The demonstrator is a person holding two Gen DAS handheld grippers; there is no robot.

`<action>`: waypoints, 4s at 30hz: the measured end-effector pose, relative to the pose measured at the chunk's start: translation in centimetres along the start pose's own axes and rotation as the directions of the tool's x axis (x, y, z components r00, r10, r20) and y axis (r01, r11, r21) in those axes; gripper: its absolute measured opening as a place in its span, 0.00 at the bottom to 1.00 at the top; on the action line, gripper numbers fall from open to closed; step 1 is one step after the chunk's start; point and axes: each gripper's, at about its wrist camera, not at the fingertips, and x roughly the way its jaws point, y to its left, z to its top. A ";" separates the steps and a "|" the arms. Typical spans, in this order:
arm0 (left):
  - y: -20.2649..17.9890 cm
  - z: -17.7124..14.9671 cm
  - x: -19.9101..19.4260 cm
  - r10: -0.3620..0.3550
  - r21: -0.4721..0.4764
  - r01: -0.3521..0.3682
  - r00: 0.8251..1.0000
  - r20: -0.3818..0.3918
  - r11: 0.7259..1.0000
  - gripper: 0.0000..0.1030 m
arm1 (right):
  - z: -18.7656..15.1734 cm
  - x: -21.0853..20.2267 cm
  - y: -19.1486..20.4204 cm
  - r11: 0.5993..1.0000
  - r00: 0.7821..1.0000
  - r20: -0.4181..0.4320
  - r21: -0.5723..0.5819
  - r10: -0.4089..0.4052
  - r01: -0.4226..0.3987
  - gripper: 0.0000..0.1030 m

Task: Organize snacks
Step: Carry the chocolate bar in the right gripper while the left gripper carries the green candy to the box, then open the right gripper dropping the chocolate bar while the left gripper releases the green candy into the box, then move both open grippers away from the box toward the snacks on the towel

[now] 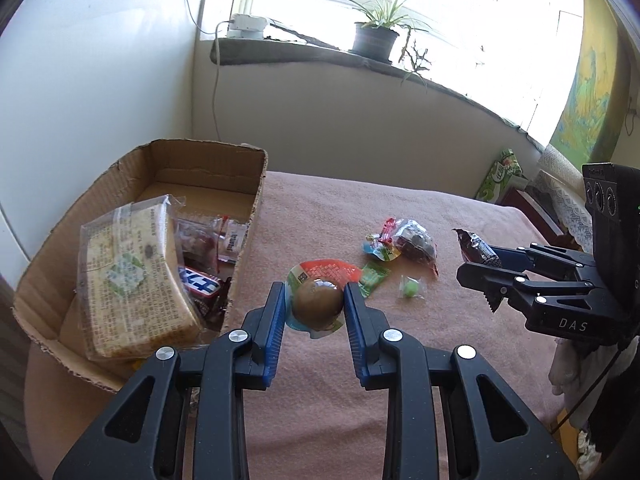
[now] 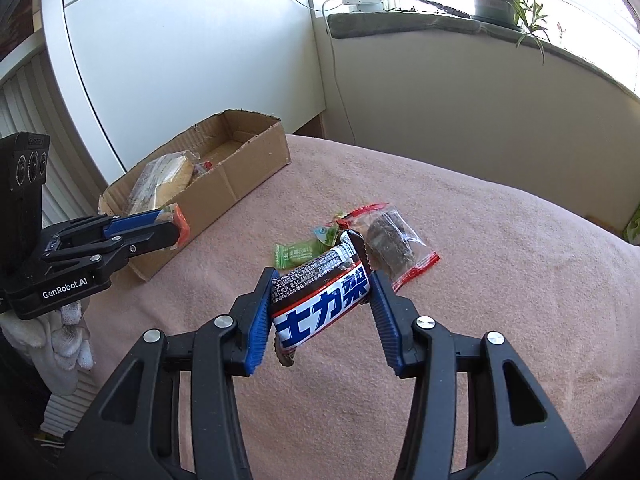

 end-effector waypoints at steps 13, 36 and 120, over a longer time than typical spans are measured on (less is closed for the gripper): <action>5.1 0.2 -2.6 0.097 -0.069 -0.093 0.994 0.049 0.993 0.27 | 4.4 2.4 4.6 0.996 0.998 0.023 -0.079 0.052 -0.050 0.47; 10.5 0.5 -4.5 0.221 -0.153 -0.207 0.972 0.077 0.966 0.27 | 10.3 8.0 10.5 0.982 0.995 0.008 -0.164 0.097 -0.094 0.47; 1.7 1.2 -3.8 0.137 -0.034 -0.134 0.984 0.114 0.990 0.49 | 7.4 0.8 3.4 0.993 0.994 0.104 -0.109 -0.025 0.036 0.74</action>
